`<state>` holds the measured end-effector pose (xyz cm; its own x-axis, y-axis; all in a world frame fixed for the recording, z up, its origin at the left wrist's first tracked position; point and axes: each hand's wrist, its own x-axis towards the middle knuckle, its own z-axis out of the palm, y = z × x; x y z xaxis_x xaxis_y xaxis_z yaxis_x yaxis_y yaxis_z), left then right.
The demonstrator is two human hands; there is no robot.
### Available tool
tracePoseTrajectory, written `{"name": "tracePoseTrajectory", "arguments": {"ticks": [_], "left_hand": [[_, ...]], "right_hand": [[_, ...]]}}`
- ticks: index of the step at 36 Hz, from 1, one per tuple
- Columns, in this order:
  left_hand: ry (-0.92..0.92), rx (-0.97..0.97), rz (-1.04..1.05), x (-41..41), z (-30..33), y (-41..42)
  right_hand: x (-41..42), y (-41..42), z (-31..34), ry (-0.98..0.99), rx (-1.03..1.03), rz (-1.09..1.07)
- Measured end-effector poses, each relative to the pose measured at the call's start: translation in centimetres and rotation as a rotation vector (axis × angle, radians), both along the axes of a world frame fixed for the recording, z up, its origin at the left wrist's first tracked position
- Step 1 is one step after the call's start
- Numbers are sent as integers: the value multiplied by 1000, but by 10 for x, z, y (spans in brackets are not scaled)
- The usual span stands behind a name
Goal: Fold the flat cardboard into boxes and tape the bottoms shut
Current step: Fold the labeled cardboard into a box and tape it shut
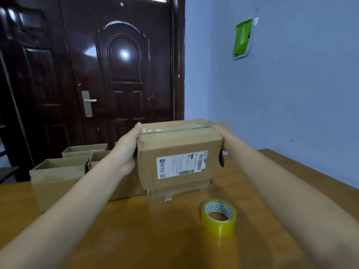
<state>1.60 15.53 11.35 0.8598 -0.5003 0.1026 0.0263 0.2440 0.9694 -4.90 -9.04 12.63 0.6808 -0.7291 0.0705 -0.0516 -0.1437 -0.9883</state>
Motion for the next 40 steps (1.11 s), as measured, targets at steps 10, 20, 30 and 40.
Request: {"name": "tracePoseTrajectory", "arguments": {"ticks": [10,20,30,40], "left_hand": [[-376,-127,123,-25,50,-30],[-357,-297,125,7,55,-46],[-473,51,126,22,-24,-79],[-596,518,307,66,-123,-109]], "right_hand": [[-41,-21,59,16,-41,106],[-60,-52,46,-237,67,310],[-29,-76,-11,-4,-211,33],[31,-90,-110,362,-415,-86]]}}
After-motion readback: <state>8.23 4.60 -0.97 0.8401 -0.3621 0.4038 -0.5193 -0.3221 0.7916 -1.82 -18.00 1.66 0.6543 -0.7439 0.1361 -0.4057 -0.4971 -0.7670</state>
